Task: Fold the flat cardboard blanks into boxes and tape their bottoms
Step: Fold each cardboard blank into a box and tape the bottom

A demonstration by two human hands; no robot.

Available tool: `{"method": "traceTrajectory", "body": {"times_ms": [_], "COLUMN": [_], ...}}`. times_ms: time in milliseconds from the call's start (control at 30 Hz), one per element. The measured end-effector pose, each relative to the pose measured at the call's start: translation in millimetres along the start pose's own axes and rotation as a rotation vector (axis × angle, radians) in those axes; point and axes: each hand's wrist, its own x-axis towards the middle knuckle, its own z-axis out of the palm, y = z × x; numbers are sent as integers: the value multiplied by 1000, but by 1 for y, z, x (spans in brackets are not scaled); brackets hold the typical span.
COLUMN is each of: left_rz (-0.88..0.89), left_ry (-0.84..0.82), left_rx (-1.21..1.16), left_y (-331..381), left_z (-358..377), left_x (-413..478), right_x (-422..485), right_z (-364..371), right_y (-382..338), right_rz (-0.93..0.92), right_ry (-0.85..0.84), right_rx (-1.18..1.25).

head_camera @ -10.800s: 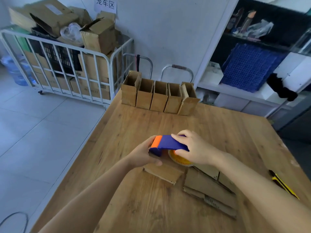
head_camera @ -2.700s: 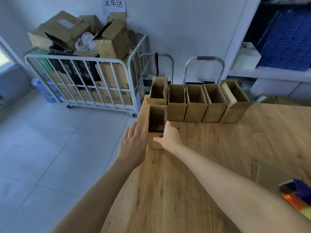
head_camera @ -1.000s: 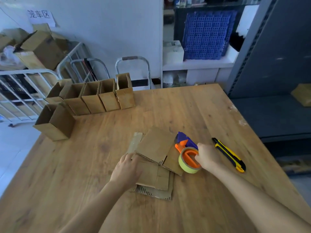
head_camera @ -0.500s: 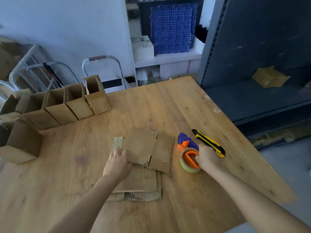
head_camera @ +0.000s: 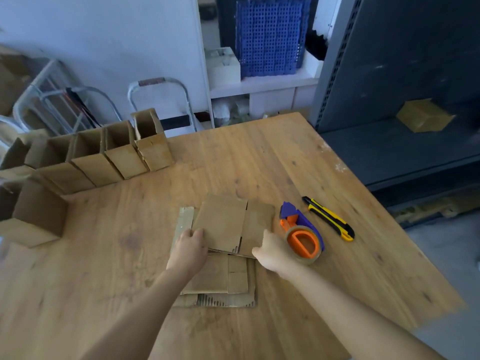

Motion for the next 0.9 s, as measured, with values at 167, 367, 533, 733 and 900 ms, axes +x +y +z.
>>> {"method": "traceTrajectory", "body": {"times_ms": [167,367,533,733,900], "left_rz": [-46,-81,-148,-250,-293], "left_ry": [79,201,369,469,621], "left_rx": [-111,-245,-281,-311,-390], "left_y": [-8,-32,-32,-48,-80], "left_z": [-15,-52,-87,-118,-141], "left_x": [-13,-34,-52,-71,-89], "right_x": [-6,-16,-26,-46,-51], "right_z": [1,-15,-17,-3,11], "right_y": [-12,-44,-86,-131,-144], "right_rz": [71,-145,-320,-533,-554], "right_ry": [66,138,157,68,-125], "right_rx": [239,360,430,289,203]}}
